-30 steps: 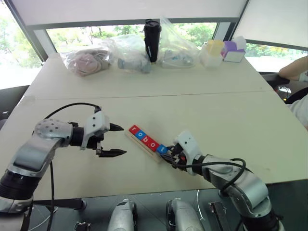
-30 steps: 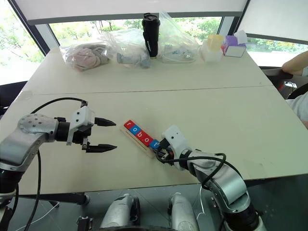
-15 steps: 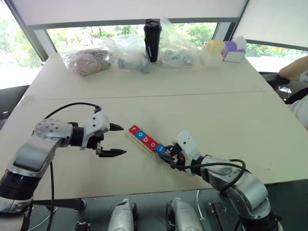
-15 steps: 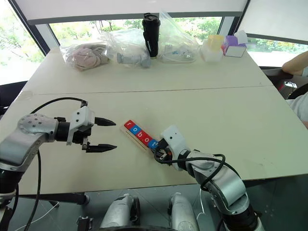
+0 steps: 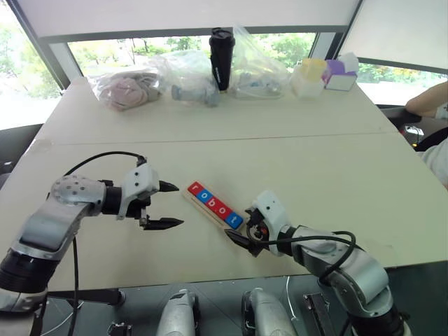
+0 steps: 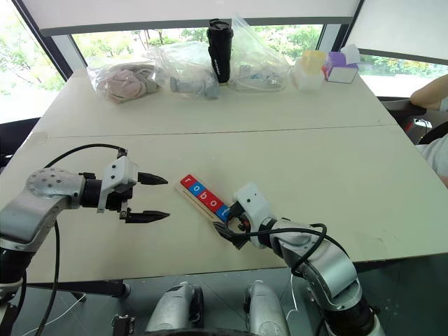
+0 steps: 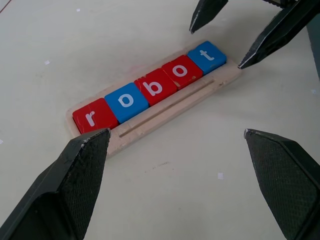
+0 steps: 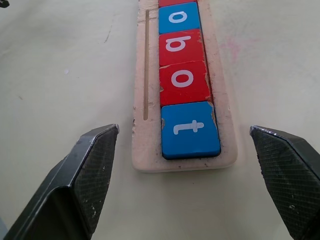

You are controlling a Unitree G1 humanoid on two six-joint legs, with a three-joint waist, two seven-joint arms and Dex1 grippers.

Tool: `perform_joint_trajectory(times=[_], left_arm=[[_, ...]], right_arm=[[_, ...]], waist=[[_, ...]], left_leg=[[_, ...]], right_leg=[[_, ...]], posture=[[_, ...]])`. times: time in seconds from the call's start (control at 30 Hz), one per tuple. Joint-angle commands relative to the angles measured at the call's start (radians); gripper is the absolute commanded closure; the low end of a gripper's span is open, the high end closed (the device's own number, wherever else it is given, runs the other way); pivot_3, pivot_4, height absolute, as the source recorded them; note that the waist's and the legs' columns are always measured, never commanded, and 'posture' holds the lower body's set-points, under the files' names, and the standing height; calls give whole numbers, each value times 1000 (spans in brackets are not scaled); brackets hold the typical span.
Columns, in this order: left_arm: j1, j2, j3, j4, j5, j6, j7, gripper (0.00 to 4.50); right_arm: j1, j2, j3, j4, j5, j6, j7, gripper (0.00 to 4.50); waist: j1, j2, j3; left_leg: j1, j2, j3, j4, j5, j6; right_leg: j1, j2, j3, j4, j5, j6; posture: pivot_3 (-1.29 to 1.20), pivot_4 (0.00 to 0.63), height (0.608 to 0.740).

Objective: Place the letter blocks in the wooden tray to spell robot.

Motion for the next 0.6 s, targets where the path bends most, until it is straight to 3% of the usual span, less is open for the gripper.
perform_joint_trajectory(times=[0.03,0.33,0.5,0.6], left_arm=[[-3,5,15,-18,0,-9,1,0],[29,7,55,11,-26,6,8,0],[76,1,100,13,-55,41,24,0],[135,-2,135,13,-56,38,49,0]], right_arm=[[-17,2,-60,-50,45,-29,27,73],[-29,-167,-502,-81,316,-121,250,73],[140,-288,-516,-71,261,-216,321,73],[211,-296,-484,-23,202,-300,321,73]], waist=[[0,0,0],[2,0,0],[2,0,0],[0,0,0]], left_leg=[[0,0,0,0,0,0],[0,0,0,0,0,0],[1,0,-1,-2,0,0],[1,0,-1,-1,0,0]], right_leg=[[0,0,0,0,0,0],[1,0,0,-1,0,0],[1,0,0,0,0,1],[1,0,0,0,0,0]], posture=[[0,150,740],[0,150,740],[0,150,740],[0,150,740]])
